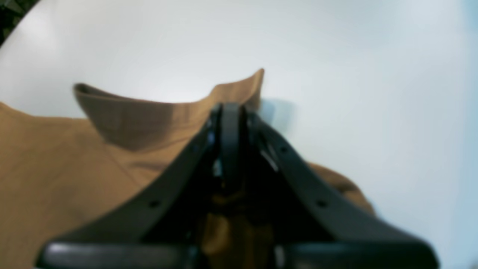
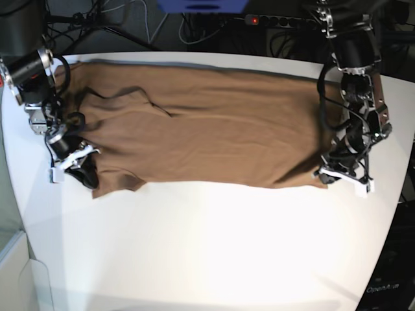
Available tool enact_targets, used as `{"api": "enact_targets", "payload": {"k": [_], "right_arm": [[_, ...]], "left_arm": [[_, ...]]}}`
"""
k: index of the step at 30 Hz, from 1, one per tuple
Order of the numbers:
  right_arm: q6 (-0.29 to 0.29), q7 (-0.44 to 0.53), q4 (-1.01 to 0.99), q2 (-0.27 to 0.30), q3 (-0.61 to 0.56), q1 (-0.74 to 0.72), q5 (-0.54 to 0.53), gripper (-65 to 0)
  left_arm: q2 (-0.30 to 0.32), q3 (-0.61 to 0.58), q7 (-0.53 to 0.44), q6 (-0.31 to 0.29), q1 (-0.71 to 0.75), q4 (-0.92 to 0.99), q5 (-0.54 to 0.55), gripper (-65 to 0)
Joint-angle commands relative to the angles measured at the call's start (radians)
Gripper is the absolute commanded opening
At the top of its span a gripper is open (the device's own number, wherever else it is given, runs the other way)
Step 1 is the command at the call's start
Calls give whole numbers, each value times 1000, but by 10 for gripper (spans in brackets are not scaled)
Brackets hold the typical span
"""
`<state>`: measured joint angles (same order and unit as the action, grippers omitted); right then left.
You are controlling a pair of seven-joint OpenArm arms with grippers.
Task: Fold the T-shirt properly
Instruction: 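Lift both grasped corners and fold the shirt toward the collar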
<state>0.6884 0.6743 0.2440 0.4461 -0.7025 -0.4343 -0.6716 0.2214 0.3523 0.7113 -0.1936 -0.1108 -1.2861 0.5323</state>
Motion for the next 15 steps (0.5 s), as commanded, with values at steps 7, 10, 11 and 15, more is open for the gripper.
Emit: {"api": "enact_targets", "payload": {"k": [7,10,11,15], "right_arm": [[1,210,-1,18,4,93,-1,-647],[1,298,-4,27,5,133,-4,-646],[1,324,-4,30,5,145,-4,-646],[-3,411,-4,33,7,182,-4,-641]], "left_arm": [[2,11,24,-10,50,-142,10,-618],[0,12,24,-10,89,-189,10,-618],[0,12,23,-10,96,-197,10,-618],[0,12,18,-10,124,-197,10,-618]]}}
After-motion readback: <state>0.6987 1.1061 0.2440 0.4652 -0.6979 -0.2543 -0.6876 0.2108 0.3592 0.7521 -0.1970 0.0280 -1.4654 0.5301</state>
